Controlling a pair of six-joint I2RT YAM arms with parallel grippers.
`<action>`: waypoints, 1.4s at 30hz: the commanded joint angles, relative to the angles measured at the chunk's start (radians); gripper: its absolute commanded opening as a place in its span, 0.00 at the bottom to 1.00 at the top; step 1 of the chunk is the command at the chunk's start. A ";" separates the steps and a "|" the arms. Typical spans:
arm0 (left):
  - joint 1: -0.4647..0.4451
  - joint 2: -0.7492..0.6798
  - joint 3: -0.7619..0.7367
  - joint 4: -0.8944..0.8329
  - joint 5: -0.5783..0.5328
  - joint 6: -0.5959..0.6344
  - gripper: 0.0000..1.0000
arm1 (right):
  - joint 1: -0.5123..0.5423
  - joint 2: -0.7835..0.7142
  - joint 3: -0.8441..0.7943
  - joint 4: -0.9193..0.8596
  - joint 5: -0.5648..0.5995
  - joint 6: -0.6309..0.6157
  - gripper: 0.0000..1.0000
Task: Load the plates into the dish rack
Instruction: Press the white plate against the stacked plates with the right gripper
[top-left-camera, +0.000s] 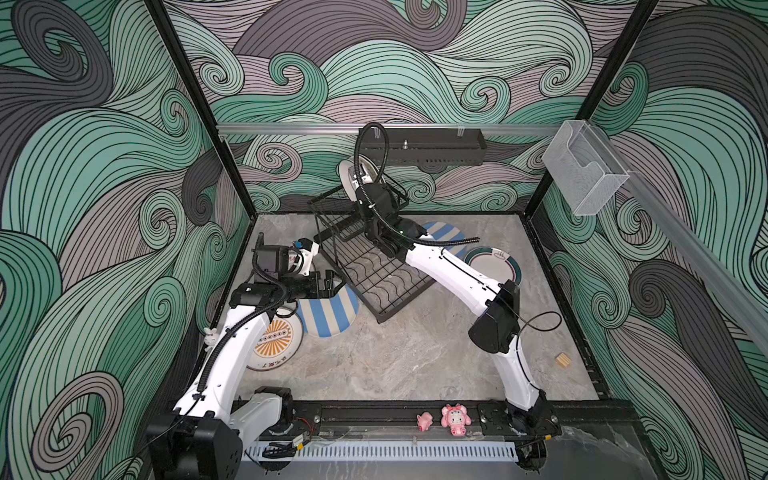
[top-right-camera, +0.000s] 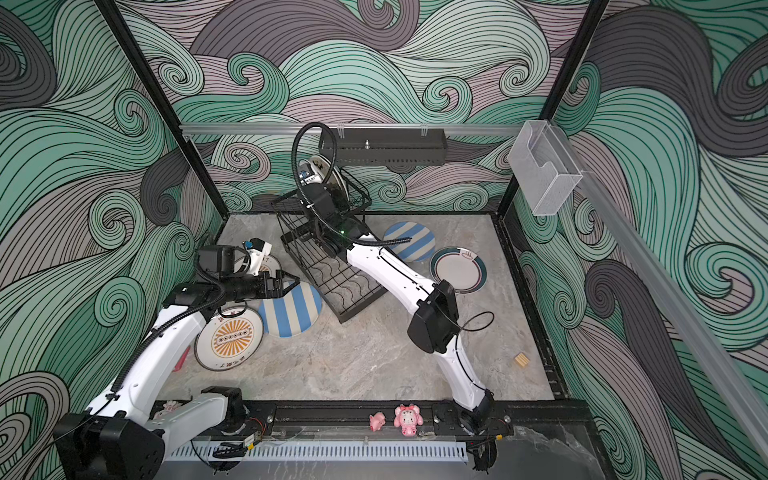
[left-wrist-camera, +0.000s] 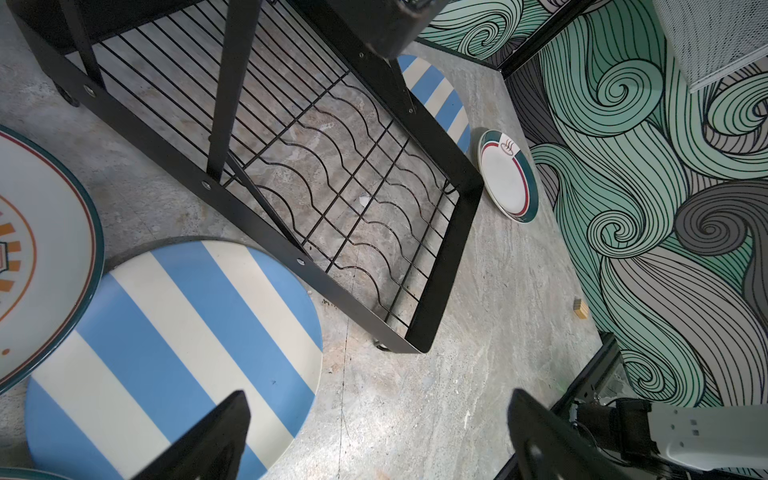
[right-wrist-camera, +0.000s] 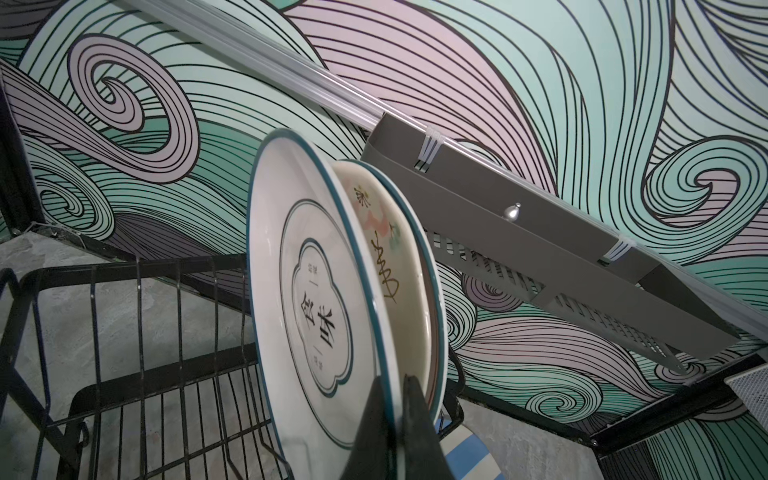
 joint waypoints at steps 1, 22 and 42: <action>0.003 -0.017 -0.001 -0.005 0.020 0.006 0.98 | -0.004 -0.019 0.071 0.044 -0.012 -0.010 0.00; 0.003 -0.020 -0.001 -0.009 0.024 0.004 0.99 | -0.009 -0.034 0.040 0.010 0.001 0.039 0.00; 0.004 -0.015 0.001 -0.011 0.022 0.007 0.99 | -0.018 -0.025 0.080 -0.002 -0.018 0.048 0.00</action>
